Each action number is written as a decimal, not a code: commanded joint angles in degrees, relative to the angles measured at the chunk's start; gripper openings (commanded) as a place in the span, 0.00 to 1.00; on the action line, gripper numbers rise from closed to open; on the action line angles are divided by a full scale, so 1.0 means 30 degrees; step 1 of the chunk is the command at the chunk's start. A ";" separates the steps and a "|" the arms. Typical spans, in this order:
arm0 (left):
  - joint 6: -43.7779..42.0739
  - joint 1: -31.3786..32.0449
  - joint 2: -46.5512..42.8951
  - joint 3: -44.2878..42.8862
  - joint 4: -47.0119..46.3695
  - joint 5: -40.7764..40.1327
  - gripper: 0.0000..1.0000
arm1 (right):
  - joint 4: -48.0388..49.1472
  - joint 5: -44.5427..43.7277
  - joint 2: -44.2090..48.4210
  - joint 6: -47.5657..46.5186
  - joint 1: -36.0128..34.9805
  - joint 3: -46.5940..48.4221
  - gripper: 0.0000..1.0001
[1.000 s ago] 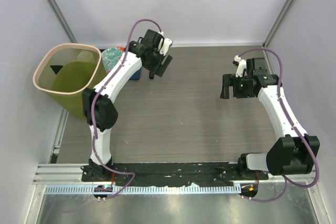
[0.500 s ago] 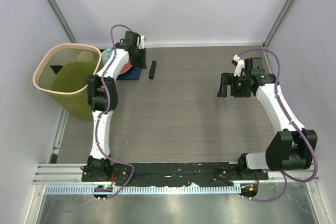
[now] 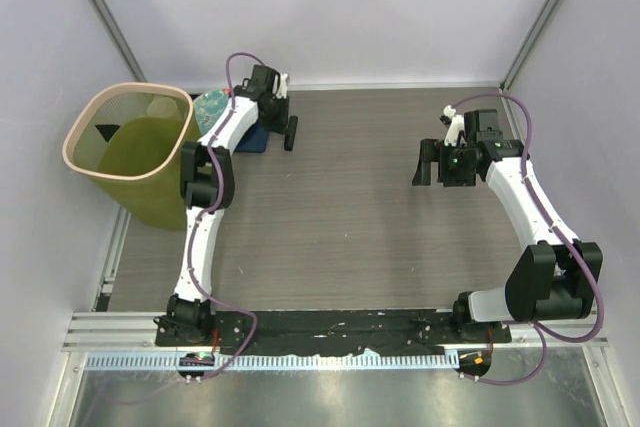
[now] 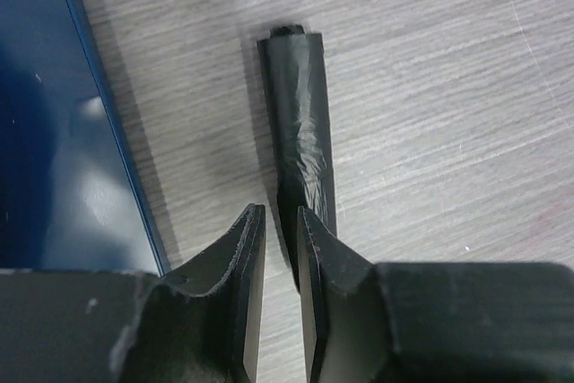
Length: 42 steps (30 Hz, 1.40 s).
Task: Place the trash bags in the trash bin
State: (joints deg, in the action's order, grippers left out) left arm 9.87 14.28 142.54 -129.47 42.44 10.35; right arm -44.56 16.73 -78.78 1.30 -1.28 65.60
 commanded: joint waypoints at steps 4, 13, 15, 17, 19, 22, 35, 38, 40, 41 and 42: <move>-0.0359 0.0247 0.1294 -0.2281 -0.0376 -0.0139 0.25 | 0.0584 0.0224 -0.0018 0.0240 0.0075 0.0456 0.90; -0.0769 0.0775 0.1880 -0.2255 -0.0318 -0.0433 0.24 | 0.0497 0.0048 -0.0164 0.0211 0.0075 0.0690 0.90; -0.0916 0.0893 0.1881 -0.2079 -0.0317 -0.0432 0.24 | 0.0497 0.0019 -0.0194 0.0211 0.0075 0.0720 0.90; -0.1469 0.1214 0.1910 -0.1961 -0.0346 -0.0869 0.24 | 0.0526 0.0106 -0.0252 0.0211 0.0075 0.0691 0.90; -0.1998 0.1739 0.1881 -0.1873 -0.0317 -0.1483 0.24 | 0.0497 0.0136 -0.0311 0.0211 0.0075 0.0691 0.90; -0.2819 0.2561 0.1939 -0.1872 -0.0288 -0.2392 0.20 | 0.0497 0.0165 -0.0369 0.0182 0.0074 0.0662 0.90; -0.2117 0.2592 -0.0808 0.1744 -0.0694 0.2871 0.00 | 0.2836 0.1189 -0.1686 0.1731 0.0104 0.0721 0.90; -0.2381 0.3031 -0.2773 0.3455 -0.1752 0.4544 0.00 | 0.4272 0.1892 -0.2594 0.2786 0.0074 0.0603 0.92; -0.2410 0.3236 -0.3825 0.4569 -0.1694 0.5567 0.00 | 0.5236 0.2447 -0.3385 0.3430 -0.0013 0.0661 0.96; -0.2440 0.3266 -0.4267 0.5414 -0.1752 0.5864 0.00 | 0.5561 0.2566 -0.3619 0.3579 -0.0042 0.0748 0.97; -0.2469 0.3266 -0.4619 0.5857 -0.2014 0.6099 0.00 | 0.5797 0.2654 -0.3970 0.3754 -0.0130 0.0981 0.97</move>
State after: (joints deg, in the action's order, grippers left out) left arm 2.74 22.44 136.81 -116.31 39.11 19.75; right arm -34.81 21.23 -88.18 8.01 -1.28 66.00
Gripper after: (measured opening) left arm 0.013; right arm 0.962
